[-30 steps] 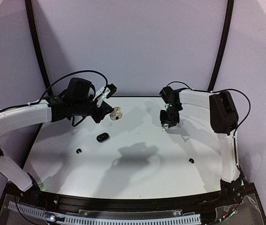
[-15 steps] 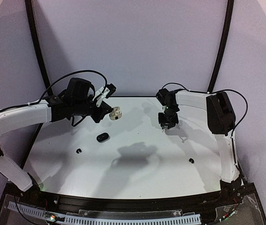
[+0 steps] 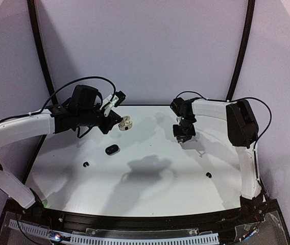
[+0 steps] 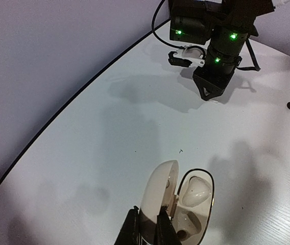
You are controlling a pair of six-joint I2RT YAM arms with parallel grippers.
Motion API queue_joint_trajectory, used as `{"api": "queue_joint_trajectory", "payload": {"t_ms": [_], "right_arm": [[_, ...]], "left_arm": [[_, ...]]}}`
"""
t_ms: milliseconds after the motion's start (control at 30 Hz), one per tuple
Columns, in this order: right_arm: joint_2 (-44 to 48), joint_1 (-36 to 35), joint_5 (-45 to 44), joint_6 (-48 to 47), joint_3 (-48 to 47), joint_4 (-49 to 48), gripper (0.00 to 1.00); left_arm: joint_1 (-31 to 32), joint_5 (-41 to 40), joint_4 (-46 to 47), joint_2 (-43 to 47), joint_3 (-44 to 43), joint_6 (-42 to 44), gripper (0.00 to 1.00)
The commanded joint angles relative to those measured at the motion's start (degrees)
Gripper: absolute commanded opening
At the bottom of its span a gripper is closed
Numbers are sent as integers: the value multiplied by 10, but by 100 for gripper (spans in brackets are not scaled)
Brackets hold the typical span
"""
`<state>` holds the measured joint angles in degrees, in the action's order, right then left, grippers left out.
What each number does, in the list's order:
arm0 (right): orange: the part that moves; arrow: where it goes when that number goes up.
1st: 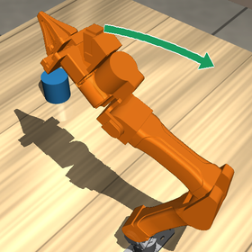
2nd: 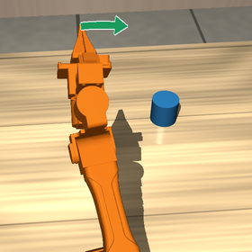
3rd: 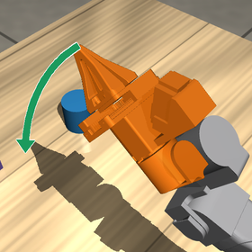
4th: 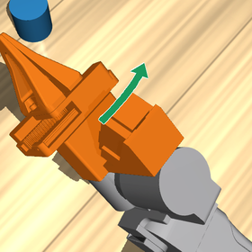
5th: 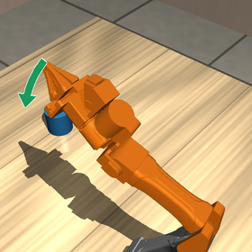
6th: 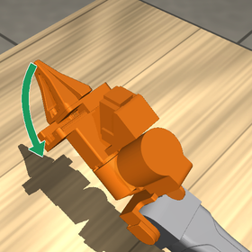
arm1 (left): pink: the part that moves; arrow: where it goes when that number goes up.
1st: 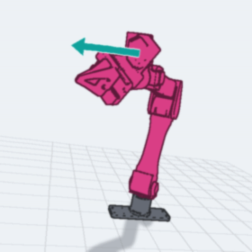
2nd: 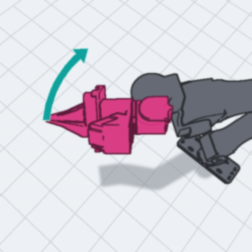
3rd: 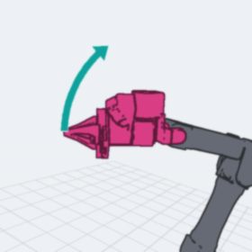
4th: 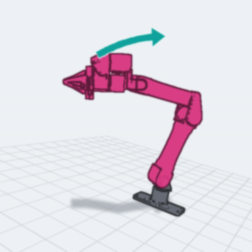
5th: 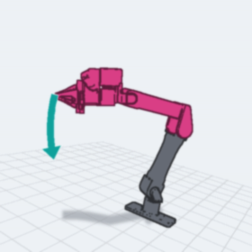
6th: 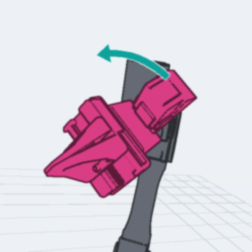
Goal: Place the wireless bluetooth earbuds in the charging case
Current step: Pick up the left earbud from the center of the board.
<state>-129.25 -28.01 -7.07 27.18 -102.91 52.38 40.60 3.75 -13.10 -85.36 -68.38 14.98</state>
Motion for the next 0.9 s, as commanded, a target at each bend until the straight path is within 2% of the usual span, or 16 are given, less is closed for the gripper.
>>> {"api": "queue_joint_trajectory", "payload": {"t_ms": [0, 200, 467, 567, 667, 867], "right_arm": [[5, -6, 7, 1, 16, 27, 26], [-2, -6, 9, -5, 14, 28, 25], [-3, -5, 18, -8, 10, 23, 11], [-3, -5, 19, -7, 5, 30, 12], [-6, -5, 11, -7, 0, 47, 20], [3, -5, 7, -3, 7, 55, 20]], "left_arm": [[-4, -4, 10, 23, 10, -4, 1], [-5, -4, 10, 23, 10, -2, 1], [-7, -3, 8, 23, 8, -4, 1], [-8, -3, 7, 22, 8, -4, 1], [-10, -3, 6, 23, 8, -4, 1], [-10, -1, 6, 24, 9, -4, 1]]}}
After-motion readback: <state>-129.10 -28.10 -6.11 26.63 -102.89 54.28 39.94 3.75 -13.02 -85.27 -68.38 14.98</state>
